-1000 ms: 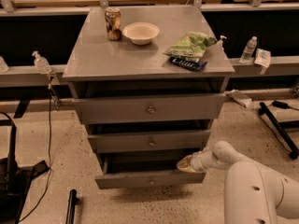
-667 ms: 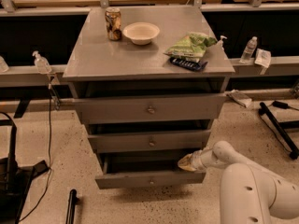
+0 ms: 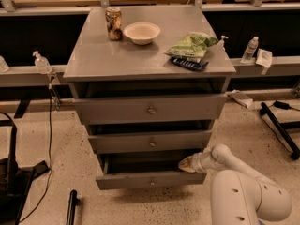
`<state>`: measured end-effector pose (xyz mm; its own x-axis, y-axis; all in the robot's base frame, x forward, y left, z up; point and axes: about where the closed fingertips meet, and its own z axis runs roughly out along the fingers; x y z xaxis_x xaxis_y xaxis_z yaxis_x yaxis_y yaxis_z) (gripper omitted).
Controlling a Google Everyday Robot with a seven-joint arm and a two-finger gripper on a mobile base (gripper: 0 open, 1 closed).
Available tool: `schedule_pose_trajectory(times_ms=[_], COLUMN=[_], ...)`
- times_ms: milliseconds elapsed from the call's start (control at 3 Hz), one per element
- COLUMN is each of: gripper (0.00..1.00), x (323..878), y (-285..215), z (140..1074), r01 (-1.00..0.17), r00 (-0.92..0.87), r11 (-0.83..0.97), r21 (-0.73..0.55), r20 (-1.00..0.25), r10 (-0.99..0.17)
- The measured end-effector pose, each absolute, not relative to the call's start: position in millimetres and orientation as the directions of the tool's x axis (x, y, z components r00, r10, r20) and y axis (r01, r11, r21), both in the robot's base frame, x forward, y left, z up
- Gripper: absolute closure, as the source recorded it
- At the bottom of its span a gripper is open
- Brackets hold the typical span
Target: Open bottom drawer
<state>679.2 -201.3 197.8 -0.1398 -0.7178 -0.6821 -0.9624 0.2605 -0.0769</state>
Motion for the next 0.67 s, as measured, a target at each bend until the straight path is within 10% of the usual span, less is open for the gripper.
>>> schedule_pose_trajectory(times_ms=[667], gripper=[1.0], x=[680.1], y=[-196.8], z=[190.8], r01=[-0.963], r00=[-0.145], r11=[0.26], r21=[-0.07], r20=[-0.679], r10=[-0.72])
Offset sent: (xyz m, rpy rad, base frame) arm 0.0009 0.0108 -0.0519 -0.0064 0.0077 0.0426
